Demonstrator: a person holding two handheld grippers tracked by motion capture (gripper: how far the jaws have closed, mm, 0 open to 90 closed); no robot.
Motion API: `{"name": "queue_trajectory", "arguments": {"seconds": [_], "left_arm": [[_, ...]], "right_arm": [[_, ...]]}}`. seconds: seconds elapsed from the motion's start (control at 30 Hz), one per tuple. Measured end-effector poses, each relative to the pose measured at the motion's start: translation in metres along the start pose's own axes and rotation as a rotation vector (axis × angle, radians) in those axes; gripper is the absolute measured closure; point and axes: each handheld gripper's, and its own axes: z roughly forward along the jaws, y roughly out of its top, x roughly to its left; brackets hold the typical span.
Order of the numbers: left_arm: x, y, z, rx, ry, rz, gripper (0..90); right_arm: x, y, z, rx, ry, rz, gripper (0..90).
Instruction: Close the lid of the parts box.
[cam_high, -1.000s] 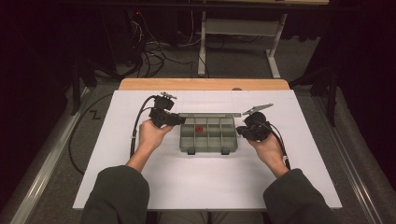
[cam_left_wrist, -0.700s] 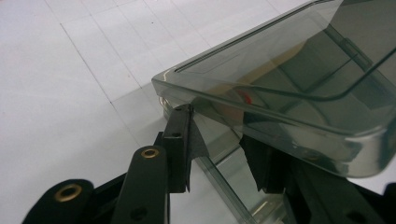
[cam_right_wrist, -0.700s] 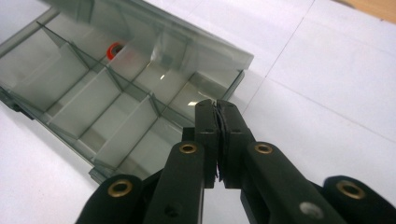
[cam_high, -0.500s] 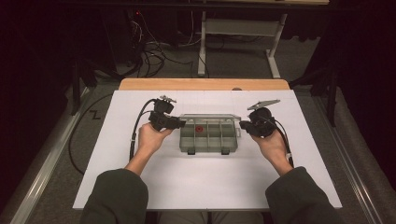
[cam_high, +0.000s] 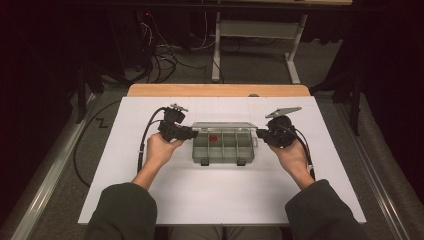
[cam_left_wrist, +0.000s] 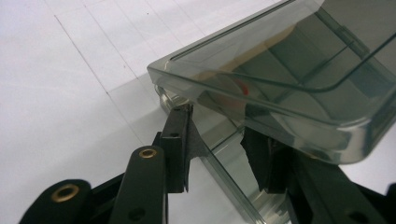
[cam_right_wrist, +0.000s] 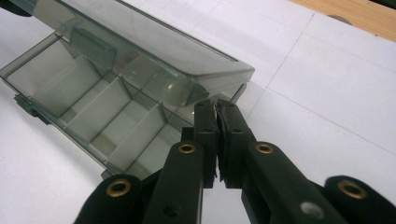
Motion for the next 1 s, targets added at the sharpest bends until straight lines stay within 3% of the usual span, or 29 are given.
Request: {"name": "queue_trajectory", "arguments": {"seconds": [0.4, 0.63, 1.0], "left_arm": [[0.014, -0.013, -0.014, -0.023, -0.006, -0.052, 61.2], [0.02, -0.013, -0.026, -0.09, -0.02, -0.099, 66.5], [0.015, -0.006, -0.029, -0.13, -0.037, -0.101, 70.2]], "right_arm": [[0.003, -0.001, -0.002, 0.0, 0.006, -0.015, 89.0], [0.005, -0.002, -0.005, -0.002, 0.011, -0.025, 89.0], [0.004, -0.008, -0.006, 0.007, 0.021, -0.032, 89.0]]}}
